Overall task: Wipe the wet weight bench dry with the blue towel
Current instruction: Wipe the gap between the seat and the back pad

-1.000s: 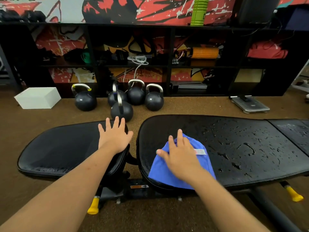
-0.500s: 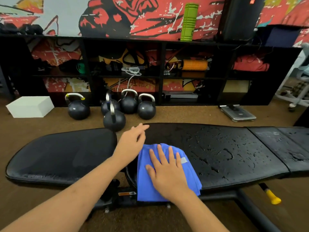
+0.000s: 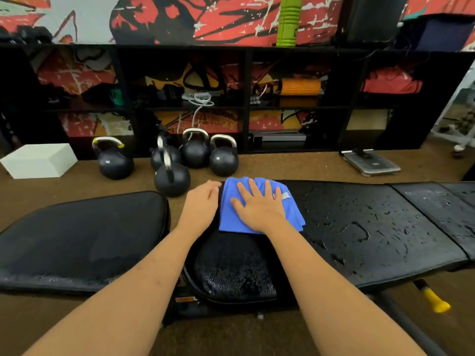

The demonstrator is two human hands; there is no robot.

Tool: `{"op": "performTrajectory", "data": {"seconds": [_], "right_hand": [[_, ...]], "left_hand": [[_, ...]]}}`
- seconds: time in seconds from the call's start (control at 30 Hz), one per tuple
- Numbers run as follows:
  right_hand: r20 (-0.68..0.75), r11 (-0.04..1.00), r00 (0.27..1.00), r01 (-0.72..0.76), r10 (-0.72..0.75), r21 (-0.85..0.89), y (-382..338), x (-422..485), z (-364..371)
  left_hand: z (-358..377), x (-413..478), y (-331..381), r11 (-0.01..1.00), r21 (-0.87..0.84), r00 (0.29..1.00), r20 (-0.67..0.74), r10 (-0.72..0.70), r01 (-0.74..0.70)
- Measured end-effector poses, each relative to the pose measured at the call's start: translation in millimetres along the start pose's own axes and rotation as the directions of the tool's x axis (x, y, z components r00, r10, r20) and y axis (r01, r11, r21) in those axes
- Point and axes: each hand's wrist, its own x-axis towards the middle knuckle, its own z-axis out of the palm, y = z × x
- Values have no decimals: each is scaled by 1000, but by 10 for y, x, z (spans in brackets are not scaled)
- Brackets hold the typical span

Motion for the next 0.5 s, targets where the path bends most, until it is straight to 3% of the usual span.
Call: {"op": "performTrajectory", "data": {"seconds": [0.13,0.23,0.33,0.5], "right_hand": [[-75,986,983,168,-167,16,-234,-965,117],[-46,969,969,245,-244,29,-271,-1364,81],[-43,969,968,247,-247,-9,-253,-1225,67],[-32,986,986,166,-166,-15,-247,-245,109]], "left_hand": [[-45,14,-32,993,-94,997,-23,-72,69],[-47,-15,-45,993,-91,993,-84,-78,70],[-50,-30,-38,992,-101,984,-153,-89,74],[-92,-27,29,933,-318,974,-95,-206,167]]}}
